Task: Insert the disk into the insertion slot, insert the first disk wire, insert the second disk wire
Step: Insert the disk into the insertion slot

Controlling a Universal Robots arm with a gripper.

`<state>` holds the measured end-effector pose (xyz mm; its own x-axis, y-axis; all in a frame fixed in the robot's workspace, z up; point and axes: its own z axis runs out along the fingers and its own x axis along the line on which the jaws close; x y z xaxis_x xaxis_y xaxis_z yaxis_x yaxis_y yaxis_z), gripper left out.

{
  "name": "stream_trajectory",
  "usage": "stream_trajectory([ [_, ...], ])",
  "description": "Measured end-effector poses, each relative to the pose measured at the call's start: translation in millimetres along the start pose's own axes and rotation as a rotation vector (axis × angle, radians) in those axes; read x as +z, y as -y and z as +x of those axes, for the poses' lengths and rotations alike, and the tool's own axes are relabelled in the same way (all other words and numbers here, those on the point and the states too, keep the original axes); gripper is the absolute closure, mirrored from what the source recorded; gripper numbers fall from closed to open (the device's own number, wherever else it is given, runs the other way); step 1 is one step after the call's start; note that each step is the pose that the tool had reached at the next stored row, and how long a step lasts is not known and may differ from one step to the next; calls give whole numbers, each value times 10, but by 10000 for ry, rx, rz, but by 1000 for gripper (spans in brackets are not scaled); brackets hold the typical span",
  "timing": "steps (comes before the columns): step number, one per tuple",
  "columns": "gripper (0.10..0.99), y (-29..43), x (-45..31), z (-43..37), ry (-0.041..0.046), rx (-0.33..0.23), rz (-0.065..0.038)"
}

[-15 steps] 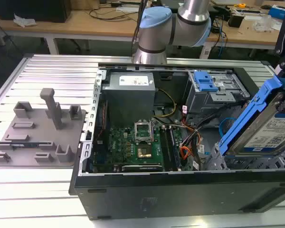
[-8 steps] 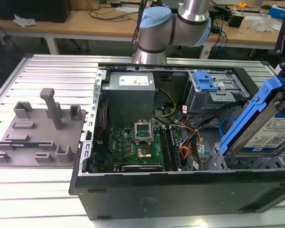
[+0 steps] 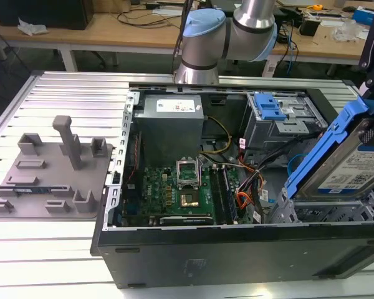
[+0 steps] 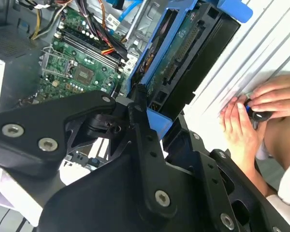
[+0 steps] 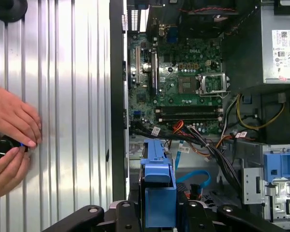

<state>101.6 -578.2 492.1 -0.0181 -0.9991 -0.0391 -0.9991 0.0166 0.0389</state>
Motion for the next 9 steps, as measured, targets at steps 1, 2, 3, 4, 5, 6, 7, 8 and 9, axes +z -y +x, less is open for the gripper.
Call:
stream_trajectory([
  [1,722,0,0,0,11,-1,0],
  [2,722,0,-1,0,13,-1,0],
  [3,722,-4,0,1,14,-2,38],
  [4,722,-6,0,1,16,-4,98],
  [5,722,-7,0,1,17,-8,158],
  [6,722,-9,0,1,17,-12,260],
  [7,722,-11,0,1,17,-14,336],
  [8,722,-12,0,0,14,-18,418],
  [9,722,-12,1,1,9,-19,470],
])
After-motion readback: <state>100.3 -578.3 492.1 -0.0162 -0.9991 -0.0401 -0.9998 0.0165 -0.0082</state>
